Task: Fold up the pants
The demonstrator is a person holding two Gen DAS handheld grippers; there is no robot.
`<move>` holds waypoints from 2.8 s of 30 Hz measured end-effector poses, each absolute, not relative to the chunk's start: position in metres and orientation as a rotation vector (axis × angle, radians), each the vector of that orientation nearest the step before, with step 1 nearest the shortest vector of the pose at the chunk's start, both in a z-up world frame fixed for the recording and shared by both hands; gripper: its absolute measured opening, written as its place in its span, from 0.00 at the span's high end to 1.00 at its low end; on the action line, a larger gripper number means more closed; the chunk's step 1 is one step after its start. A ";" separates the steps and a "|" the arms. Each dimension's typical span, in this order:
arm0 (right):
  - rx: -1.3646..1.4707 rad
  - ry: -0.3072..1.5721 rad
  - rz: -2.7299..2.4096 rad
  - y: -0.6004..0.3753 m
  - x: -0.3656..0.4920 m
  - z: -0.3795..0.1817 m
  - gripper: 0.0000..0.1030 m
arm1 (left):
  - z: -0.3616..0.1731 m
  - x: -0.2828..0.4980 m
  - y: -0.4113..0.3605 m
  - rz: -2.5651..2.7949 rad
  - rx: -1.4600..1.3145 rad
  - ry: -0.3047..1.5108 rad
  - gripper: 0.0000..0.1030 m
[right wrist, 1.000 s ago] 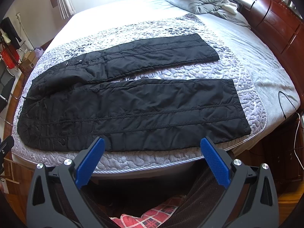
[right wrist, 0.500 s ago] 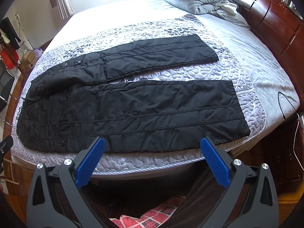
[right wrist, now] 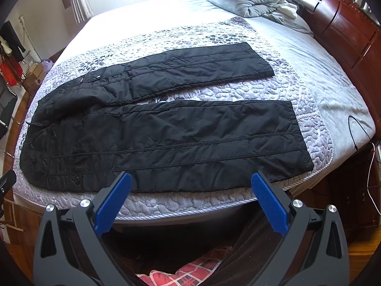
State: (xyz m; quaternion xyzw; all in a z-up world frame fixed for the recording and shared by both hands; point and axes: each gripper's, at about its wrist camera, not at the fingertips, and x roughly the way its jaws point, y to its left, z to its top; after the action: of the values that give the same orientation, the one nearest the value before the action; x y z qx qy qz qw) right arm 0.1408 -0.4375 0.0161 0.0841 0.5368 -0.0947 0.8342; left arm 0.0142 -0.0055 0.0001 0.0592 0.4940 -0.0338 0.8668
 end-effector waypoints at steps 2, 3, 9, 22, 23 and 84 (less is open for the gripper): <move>0.178 1.140 -0.201 -0.438 0.142 0.015 0.02 | -0.001 0.015 -0.006 -0.072 0.121 1.037 0.03; 0.178 1.142 -0.201 -0.437 0.142 0.015 0.02 | -0.001 0.016 -0.006 -0.071 0.122 1.037 0.03; 0.176 1.151 -0.199 -0.438 0.146 0.011 0.02 | -0.006 0.019 -0.005 -0.070 0.122 1.046 0.03; 0.023 0.974 -0.373 -0.565 0.265 0.037 0.02 | -0.034 0.190 0.149 0.203 -0.043 1.175 0.03; 0.008 0.973 -0.401 -0.578 0.278 0.035 0.02 | -0.038 0.208 0.165 0.222 -0.074 1.202 0.03; 0.171 1.289 -0.168 -0.723 0.571 -0.128 0.88 | -0.099 0.406 0.087 0.347 -0.185 1.388 0.91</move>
State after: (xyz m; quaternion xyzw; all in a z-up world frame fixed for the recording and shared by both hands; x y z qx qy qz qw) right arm 0.5708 -0.7235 -0.1284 0.0794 0.5994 -0.0781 0.7926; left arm 0.4064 0.0870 -0.0985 -0.0846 0.6353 0.1588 0.7510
